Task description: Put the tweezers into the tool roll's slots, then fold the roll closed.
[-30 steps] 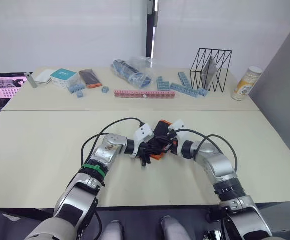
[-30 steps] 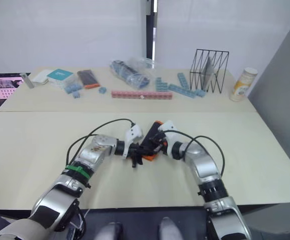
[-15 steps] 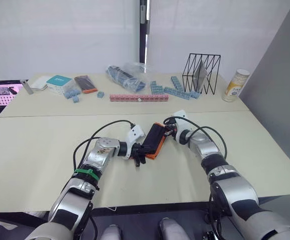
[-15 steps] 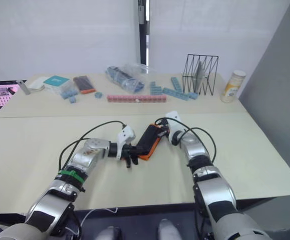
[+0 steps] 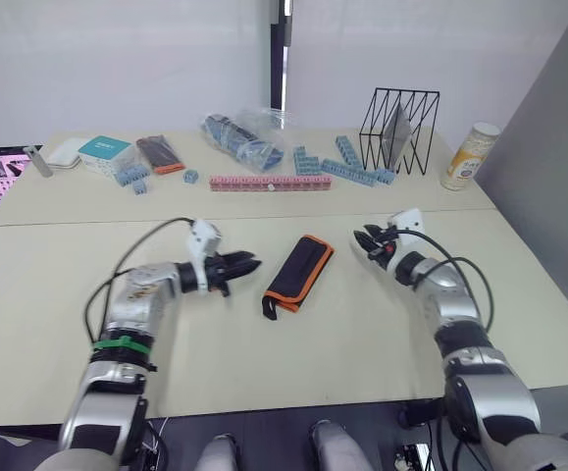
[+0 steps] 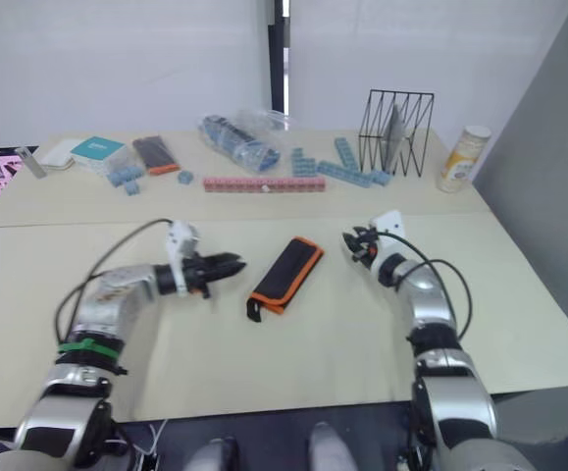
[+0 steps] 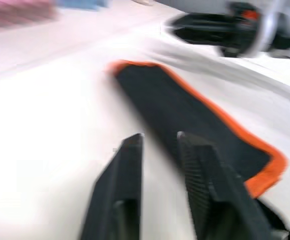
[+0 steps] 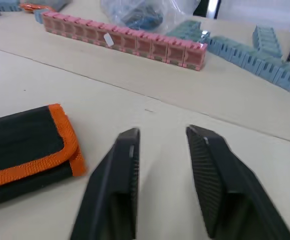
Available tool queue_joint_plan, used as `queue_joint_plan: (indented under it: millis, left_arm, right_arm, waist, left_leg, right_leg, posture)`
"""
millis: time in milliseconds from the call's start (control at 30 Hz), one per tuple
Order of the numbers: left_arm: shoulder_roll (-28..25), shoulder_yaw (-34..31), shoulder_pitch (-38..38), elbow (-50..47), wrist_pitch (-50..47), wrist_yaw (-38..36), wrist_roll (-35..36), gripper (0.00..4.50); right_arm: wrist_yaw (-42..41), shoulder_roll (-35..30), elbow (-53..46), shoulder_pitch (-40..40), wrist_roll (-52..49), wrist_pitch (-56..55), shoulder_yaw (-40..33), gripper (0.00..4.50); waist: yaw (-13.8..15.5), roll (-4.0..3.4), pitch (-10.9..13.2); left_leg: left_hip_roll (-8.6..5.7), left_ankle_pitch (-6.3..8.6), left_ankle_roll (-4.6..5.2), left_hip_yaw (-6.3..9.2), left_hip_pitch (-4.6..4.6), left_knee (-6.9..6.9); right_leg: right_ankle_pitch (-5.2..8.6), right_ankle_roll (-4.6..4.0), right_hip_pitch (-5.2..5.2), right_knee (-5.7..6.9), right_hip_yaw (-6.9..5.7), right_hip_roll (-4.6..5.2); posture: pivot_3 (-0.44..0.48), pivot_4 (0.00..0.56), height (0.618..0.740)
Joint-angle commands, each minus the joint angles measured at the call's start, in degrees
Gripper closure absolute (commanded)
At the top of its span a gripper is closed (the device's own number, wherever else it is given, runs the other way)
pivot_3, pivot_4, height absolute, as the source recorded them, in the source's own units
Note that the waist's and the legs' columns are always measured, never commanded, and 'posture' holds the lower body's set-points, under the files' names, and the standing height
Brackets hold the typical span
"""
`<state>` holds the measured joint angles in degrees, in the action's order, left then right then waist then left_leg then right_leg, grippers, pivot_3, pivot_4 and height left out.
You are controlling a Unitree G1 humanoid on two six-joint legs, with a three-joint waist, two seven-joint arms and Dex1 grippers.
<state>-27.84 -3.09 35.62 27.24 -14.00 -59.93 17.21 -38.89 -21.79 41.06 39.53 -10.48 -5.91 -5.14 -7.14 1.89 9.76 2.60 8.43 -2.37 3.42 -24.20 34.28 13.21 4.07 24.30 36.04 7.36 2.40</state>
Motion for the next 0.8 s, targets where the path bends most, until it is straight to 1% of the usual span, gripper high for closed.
queue_joint_plan:
  millis: [33,167,200,267,367,467,600,667,700,733,767,800]
  left_arm:
    - [-5.1,-3.7,-2.7,-2.3,2.5,1.7,-0.7,1.67]
    - [-10.7,-7.0,-6.4,-2.6,6.6,4.4,-2.2,0.41]
    - [-12.4,-8.0,-7.8,-2.0,8.3,5.6,-3.1,0.03]
    - [-15.4,-9.7,-10.9,-1.0,10.8,6.7,-4.1,0.01]
    - [-18.6,-12.4,-16.2,-1.4,12.3,6.2,-3.5,0.01]
    - [-20.6,-15.3,-21.4,-2.6,13.5,6.2,-2.7,0.01]
    - [-22.1,-19.7,-28.2,-4.4,13.9,5.4,-0.8,0.01]
    - [-22.1,-21.2,-30.8,-5.6,14.2,6.0,-0.6,0.01]
    - [-22.0,-21.6,-31.8,-5.8,14.4,6.7,-0.9,0.01]
    - [-21.8,-21.8,-32.6,-5.9,14.8,7.3,-1.3,0.01]
    - [-21.5,-22.0,-33.4,-6.1,15.0,7.8,-1.4,0.01]
    - [-21.2,-22.1,-34.0,-6.5,15.1,8.0,-1.3,0.01]
  right_arm:
    - [-3.5,-3.1,-12.9,-4.8,-2.1,4.6,-0.1,1.61]
    - [-5.5,-6.6,-21.9,-10.2,-3.6,9.8,-1.0,0.30]
    - [-6.1,-7.7,-23.5,-11.4,-4.4,11.5,-1.5,0.00]
    - [-6.7,-9.3,-25.4,-13.1,-6.0,14.6,-2.9,0.00]
    - [-6.2,-10.8,-27.1,-14.9,-7.3,18.3,-4.4,0.00]
    - [-5.7,-12.6,-28.3,-17.3,-6.8,19.9,-5.3,0.00]
    - [-6.2,-14.8,-29.5,-21.2,-6.8,20.5,-6.6,0.00]
    - [-7.3,-15.5,-29.8,-22.9,-7.5,20.9,-7.1,0.00]
    - [-7.3,-15.6,-29.9,-23.5,-8.5,22.4,-7.6,0.00]
    - [-7.3,-15.8,-30.0,-23.9,-8.7,22.8,-7.8,0.00]
    - [-7.6,-16.1,-30.0,-24.3,-8.8,22.9,-8.0,0.00]
    - [-7.9,-16.2,-30.0,-24.6,-8.7,22.8,-8.2,0.00]
  waist:
    - [0.2,-0.02,0.0]
    - [0.9,-0.02,0.0]
    - [1.1,-0.02,0.0]
    - [1.3,-0.02,0.1]
    - [1.6,-0.02,0.1]
    - [1.9,-0.02,0.1]
    - [2.8,-0.03,0.1]
    - [2.6,-0.11,0.1]
    - [2.4,-0.24,0.2]
    - [2.4,-0.37,0.3]
    - [2.7,-0.41,0.3]
    - [3.2,-0.46,0.3]
  left_leg:
    - [0.00,0.02,-0.03,0.00,0.00,-0.03]
    - [-0.01,0.08,-0.10,-0.03,-0.04,-0.08]
    - [0.00,0.08,-0.11,-0.05,-0.04,-0.06]
    - [0.02,0.08,-0.11,-0.09,0.02,-0.05]
    - [0.05,0.08,-0.11,-0.15,0.08,-0.05]
    - [0.05,0.08,-0.12,-0.19,0.06,-0.05]
    - [0.07,0.08,-0.12,-0.22,0.03,-0.05]
    - [-0.18,0.06,-0.11,0.36,-0.04,-0.10]
    - [-0.71,-0.03,-0.02,1.05,-0.05,-0.13]
    - [-0.98,-0.16,-0.02,1.59,0.01,-0.16]
    - [-1.01,-0.17,-0.02,1.85,0.13,-0.13]
    - [-0.81,-0.17,-0.03,1.67,0.15,-0.10]
  right_leg:
    - [0.03,-0.01,0.02,-0.01,-0.01,0.01]
    - [0.12,-0.07,0.07,-0.04,-0.04,0.06]
    - [0.13,-0.09,0.07,-0.07,-0.04,0.07]
    - [0.17,-0.15,0.07,-0.05,-0.04,0.07]
    - [0.26,-0.32,0.06,-0.02,-0.04,0.07]
    - [0.41,-0.58,0.08,-0.03,-0.03,0.10]
    - [0.43,-0.62,0.12,-0.04,-0.05,0.12]
    - [0.61,-0.79,-0.20,0.00,-0.68,0.41]
    - [0.84,-0.81,-0.43,0.15,-1.54,1.00]
    - [1.03,-0.68,-0.79,0.21,-2.11,1.27]
    - [1.10,-0.77,-1.00,0.14,-2.46,1.37]
    - [1.12,-0.85,-0.95,0.18,-2.47,1.30]
  posture:
    - [0.000,0.150,0.740]
    - [0.000,0.150,0.740]
    - [0.000,0.150,0.740]
    - [0.000,0.150,0.740]
    - [0.000,0.150,0.740]
    - [0.000,0.150,0.740]
    - [0.000,0.150,0.740]
    - [0.000,0.150,0.740]
    - [0.000,0.150,0.740]
    - [0.000,0.150,0.740]
    - [0.000,0.150,0.740]
    - [0.000,0.150,0.740]
